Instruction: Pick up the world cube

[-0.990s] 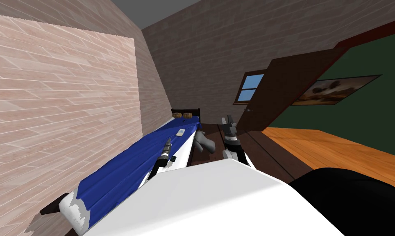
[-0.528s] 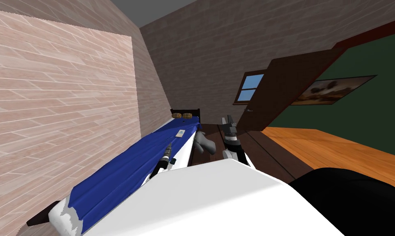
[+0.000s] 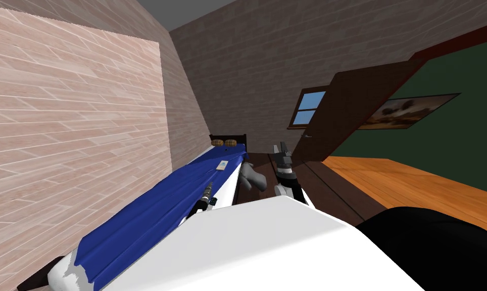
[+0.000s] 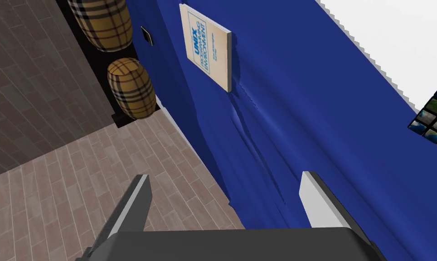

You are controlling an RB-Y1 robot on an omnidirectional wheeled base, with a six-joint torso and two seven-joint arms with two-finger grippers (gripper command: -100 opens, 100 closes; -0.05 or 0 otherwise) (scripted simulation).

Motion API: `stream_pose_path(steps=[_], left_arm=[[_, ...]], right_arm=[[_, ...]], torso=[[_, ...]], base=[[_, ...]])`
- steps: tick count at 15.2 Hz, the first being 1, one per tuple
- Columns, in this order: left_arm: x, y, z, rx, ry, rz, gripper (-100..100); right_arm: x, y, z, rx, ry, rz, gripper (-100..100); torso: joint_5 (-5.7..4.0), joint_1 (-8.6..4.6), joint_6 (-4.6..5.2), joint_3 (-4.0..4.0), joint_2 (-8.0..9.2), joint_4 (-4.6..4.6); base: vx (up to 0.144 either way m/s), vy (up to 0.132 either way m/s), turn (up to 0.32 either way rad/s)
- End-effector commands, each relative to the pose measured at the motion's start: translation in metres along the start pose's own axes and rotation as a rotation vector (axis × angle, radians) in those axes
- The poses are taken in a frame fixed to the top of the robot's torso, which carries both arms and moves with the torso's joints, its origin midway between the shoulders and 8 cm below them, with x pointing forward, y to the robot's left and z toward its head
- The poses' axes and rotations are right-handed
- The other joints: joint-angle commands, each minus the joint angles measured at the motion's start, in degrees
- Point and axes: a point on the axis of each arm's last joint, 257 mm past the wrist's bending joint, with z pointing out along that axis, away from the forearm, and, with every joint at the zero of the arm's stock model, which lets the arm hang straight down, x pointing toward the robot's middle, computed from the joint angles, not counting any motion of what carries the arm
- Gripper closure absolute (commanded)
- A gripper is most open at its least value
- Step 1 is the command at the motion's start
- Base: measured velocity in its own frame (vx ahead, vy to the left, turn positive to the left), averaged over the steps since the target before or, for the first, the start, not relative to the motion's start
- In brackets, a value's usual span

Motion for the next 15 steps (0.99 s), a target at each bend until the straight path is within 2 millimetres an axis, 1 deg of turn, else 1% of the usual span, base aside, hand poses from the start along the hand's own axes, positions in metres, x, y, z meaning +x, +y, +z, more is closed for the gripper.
stream_pose_path(steps=[1,2,3,4,5,6,7,8,9,10,11,12,15], left_arm=[[0.004,0.031,0.002,-0.087,0.01,0.001,-100],[0.005,0.041,0.001,-0.112,0.012,0.001,-100],[0.007,0.057,0.002,-0.159,0.02,0.0,-100],[0.007,0.065,0.0,-0.182,0.022,0.0,-100],[0.007,0.069,0.0,-0.188,0.022,0.0,-100],[0.01,0.086,-0.001,-0.243,0.032,-0.001,-100],[0.01,0.094,-0.002,-0.258,0.032,-0.001,-100],[0.01,0.096,-0.003,-0.263,0.032,-0.001,-100],[0.013,0.116,-0.006,-0.324,0.043,-0.003,-100],[0.013,0.122,-0.007,-0.336,0.044,-0.004,-100],[0.016,0.139,-0.01,-0.387,0.054,-0.006,-100],[0.016,0.147,-0.013,-0.407,0.055,-0.007,-100],[0.016,0.147,-0.013,-0.407,0.055,-0.007,-100]], right_arm=[[0.0,0.0,0.0,0.0,0.0,0.0,0],[0.0,0.0,0.0,0.0,0.0,0.0,0],[0.0,0.0,0.0,0.0,0.0,0.0,0],[0.0,0.0,0.0,0.0,0.0,0.0,0],[0.0,0.0,0.0,0.0,0.0,0.0,0],[0.0,0.0,0.0,0.0,0.0,0.0,0],[0.0,0.0,0.0,0.0,0.0,0.0,0],[0.0,0.0,0.0,0.0,0.0,0.0,0],[0.0,0.0,0.0,0.0,0.0,0.0,0],[0.0,0.0,0.0,0.0,0.0,0.0,0],[0.0,0.0,0.0,0.0,0.0,0.0,0],[0.0,0.0,0.0,0.0,0.0,0.0,0],[0.0,0.0,0.0,0.0,0.0,0.0,0]], torso=[[0.0,0.0,0.0,0.0,0.0,0.0],[0.01,0.01,0.01,-0.02,-0.04,-0.01],[0.0,0.02,0.0,-0.04,-0.08,-0.01],[0.01,0.03,0.0,-0.07,-0.12,-0.02],[0.01,0.01,-0.02,-0.08,-0.13,-0.03],[0.0,-0.02,-0.02,-0.04,-0.06,-0.02],[0.0,-0.05,-0.02,-0.01,0.0,-0.01],[-0.01,-0.05,-0.02,0.01,0.03,0.0],[-0.01,-0.06,-0.01,0.03,0.05,0.01],[-0.01,-0.07,-0.01,0.02,0.04,0.01],[-0.02,-0.08,-0.01,0.03,0.06,0.01],[-0.02,-0.09,0.0,0.02,0.02,0.01],[-0.02,-0.09,-0.01,0.04,0.07,0.01]], base=[[0.057,0.026,-0.039],[0.064,0.03,-0.033],[0.08,0.03,-0.047],[0.071,0.023,0.015],[0.036,0.012,0.047],[0.025,0.01,0.037],[0.025,0.009,0.035],[0.02,0.005,0.018],[0.03,0.005,0.018],[0.023,0.001,0.004],[0.041,-0.004,-0.013],[0.04,0.009,0.033],[0.019,0.003,0.009]])
